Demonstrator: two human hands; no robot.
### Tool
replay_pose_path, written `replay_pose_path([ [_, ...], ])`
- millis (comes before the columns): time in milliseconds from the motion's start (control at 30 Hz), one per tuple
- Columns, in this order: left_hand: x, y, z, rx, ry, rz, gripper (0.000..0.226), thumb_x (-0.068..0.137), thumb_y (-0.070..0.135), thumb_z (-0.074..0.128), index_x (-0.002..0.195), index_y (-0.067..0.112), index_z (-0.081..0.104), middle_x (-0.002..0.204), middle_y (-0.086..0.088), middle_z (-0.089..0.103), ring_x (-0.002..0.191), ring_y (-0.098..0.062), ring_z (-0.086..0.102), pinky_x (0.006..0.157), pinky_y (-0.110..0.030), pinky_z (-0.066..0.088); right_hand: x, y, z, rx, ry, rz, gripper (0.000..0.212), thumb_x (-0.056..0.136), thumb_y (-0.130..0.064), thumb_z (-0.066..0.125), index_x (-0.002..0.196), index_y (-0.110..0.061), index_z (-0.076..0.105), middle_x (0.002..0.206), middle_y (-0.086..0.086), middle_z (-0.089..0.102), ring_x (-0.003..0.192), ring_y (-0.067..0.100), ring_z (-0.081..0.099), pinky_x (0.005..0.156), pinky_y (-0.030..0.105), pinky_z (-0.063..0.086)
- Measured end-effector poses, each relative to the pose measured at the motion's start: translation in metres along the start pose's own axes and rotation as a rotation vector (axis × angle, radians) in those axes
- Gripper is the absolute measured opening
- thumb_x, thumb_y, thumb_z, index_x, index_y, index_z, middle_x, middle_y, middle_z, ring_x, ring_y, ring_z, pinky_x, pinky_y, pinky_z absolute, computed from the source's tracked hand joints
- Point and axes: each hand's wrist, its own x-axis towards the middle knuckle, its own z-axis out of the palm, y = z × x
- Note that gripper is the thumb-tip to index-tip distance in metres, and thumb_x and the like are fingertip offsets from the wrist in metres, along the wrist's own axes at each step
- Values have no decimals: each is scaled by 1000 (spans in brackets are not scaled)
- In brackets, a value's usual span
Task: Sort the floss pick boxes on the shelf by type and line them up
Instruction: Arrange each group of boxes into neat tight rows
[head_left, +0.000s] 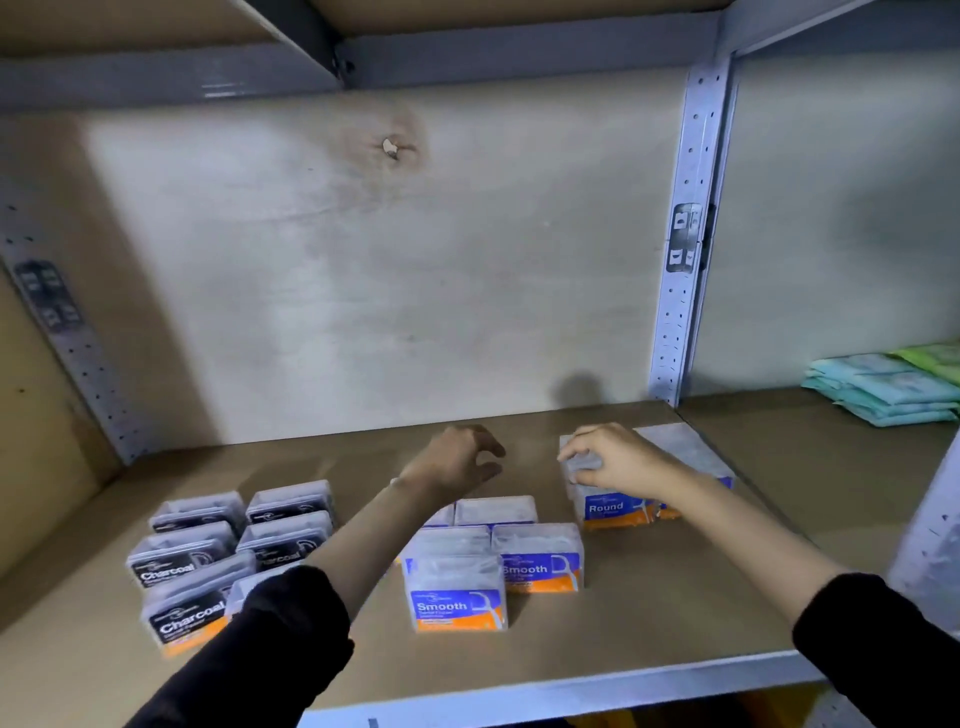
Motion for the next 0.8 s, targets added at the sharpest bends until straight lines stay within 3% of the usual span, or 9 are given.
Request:
replay_pose_path([
  [200, -21, -60, -18, -7, -87, -140, 33, 88, 20, 60, 120, 11, 62, 131, -4, 55, 117, -19, 54, 92, -21, 39, 24, -49, 28, 6, -190, -21, 46, 83, -25, 65, 125, -8, 56, 126, 8, 57, 115, 20, 52, 90, 25, 40],
  [367, -24, -89, -17, -12, -215, -196, 41, 88, 19, 61, 127, 10, 57, 137, -4, 51, 125, -18, 49, 99, -20, 35, 36, -66, 40, 34, -313, 16, 40, 84, -19, 64, 121, -5, 59, 122, 11, 61, 110, 24, 56, 82, 29, 42],
  [467, -21, -99, -10, -27, -240, -211, 42, 86, 20, 63, 127, 10, 57, 136, -4, 53, 123, -18, 50, 93, -17, 34, 41, -67, 40, 39, -353, 33, 38, 86, -18, 61, 121, -4, 58, 122, 13, 61, 110, 25, 57, 83, 31, 44],
  [800, -5, -105, -2, 65, -276, -70, 42, 88, 20, 61, 128, 9, 56, 128, -12, 55, 113, -25, 56, 76, -16, 33, 43, -54, 47, -38, -232, 50, 41, 89, -20, 53, 129, -13, 50, 132, 4, 49, 122, 18, 45, 98, 32, 41],
])
